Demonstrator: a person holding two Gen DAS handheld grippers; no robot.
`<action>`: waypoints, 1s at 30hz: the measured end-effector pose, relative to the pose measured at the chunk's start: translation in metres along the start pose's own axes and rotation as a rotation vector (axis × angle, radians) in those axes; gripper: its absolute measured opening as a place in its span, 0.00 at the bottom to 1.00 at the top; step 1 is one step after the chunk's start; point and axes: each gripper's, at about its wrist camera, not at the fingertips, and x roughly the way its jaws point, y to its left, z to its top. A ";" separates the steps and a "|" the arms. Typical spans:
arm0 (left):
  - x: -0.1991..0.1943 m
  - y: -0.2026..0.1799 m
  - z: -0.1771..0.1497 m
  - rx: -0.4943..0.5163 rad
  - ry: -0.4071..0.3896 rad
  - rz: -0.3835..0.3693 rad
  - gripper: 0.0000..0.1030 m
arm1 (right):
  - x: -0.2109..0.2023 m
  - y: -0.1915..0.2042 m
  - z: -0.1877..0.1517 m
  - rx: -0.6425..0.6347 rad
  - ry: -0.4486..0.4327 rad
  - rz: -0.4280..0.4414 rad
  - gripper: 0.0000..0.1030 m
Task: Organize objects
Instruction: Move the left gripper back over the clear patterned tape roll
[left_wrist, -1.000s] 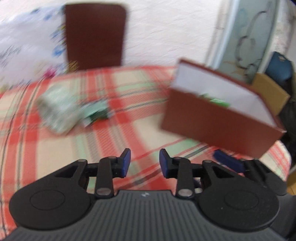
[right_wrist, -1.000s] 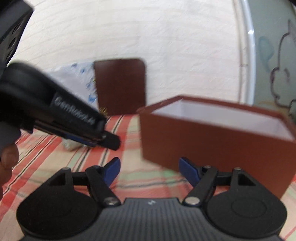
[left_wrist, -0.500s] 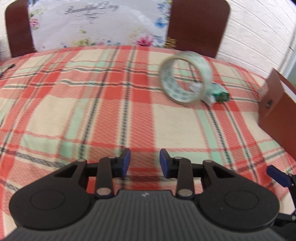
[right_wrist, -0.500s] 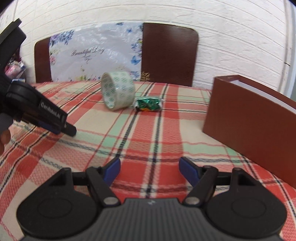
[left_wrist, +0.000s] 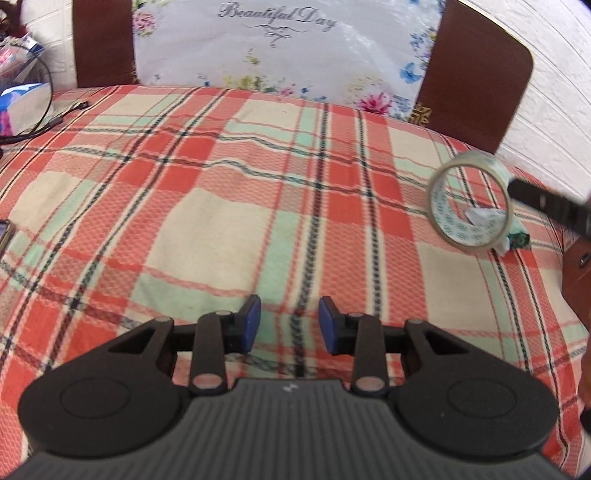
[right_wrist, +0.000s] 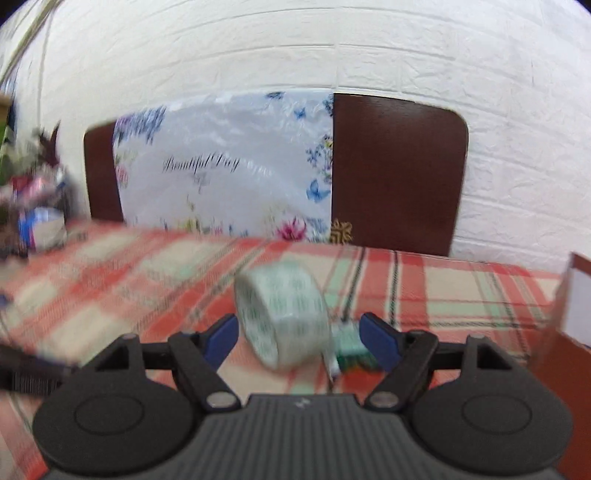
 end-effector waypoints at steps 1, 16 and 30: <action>0.000 0.004 0.001 -0.007 0.000 0.004 0.36 | 0.010 -0.006 0.009 0.039 0.013 0.012 0.75; 0.001 0.017 0.002 -0.011 -0.009 0.006 0.36 | 0.045 0.018 -0.001 0.079 0.179 0.195 0.75; 0.000 0.014 -0.002 0.021 -0.023 0.028 0.36 | -0.039 0.057 -0.051 -0.043 0.097 0.225 0.74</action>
